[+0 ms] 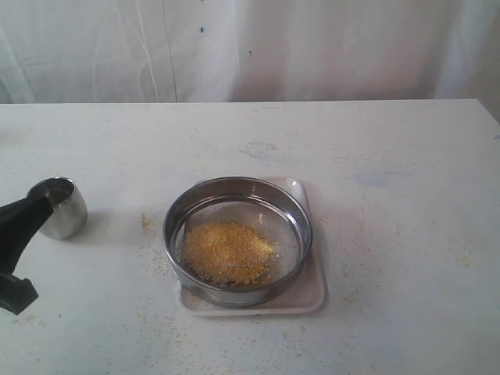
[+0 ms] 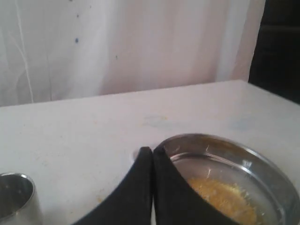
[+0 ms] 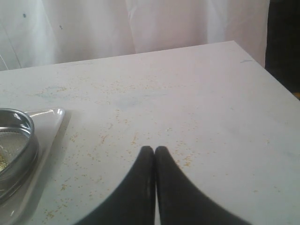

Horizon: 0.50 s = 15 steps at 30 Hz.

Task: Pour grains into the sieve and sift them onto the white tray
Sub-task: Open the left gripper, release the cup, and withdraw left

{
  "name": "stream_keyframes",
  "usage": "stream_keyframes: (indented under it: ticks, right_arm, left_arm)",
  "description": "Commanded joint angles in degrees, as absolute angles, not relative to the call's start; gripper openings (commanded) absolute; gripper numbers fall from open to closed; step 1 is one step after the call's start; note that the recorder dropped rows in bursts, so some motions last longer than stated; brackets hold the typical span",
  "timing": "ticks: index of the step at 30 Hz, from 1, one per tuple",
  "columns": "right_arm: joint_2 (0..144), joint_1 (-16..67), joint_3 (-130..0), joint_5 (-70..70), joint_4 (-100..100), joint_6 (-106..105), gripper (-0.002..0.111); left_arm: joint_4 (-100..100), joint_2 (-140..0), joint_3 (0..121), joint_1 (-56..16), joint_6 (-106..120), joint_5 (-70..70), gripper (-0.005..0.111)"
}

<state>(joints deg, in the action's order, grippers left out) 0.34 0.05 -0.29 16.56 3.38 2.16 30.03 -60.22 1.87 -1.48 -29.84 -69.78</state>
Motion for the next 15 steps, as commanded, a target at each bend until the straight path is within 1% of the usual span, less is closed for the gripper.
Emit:
stream_keyframes:
  ticks: [1,6,15]
  right_arm:
    - [0.00,0.00,0.00,16.26,2.89,2.21,0.000]
    - [0.00,0.00,0.00,16.26,2.89,2.21,0.000]
    - [0.00,0.00,0.00,16.26,2.89,2.21,0.000]
  left_arm:
    - [31.81,-54.60,1.46,-1.44,-34.56,-69.96,0.000]
    - [41.21,-52.47,4.87,-1.44,-38.64,-69.96,0.000]
    - [42.10,-52.47,12.64,-1.44,-40.19,-69.96,0.000]
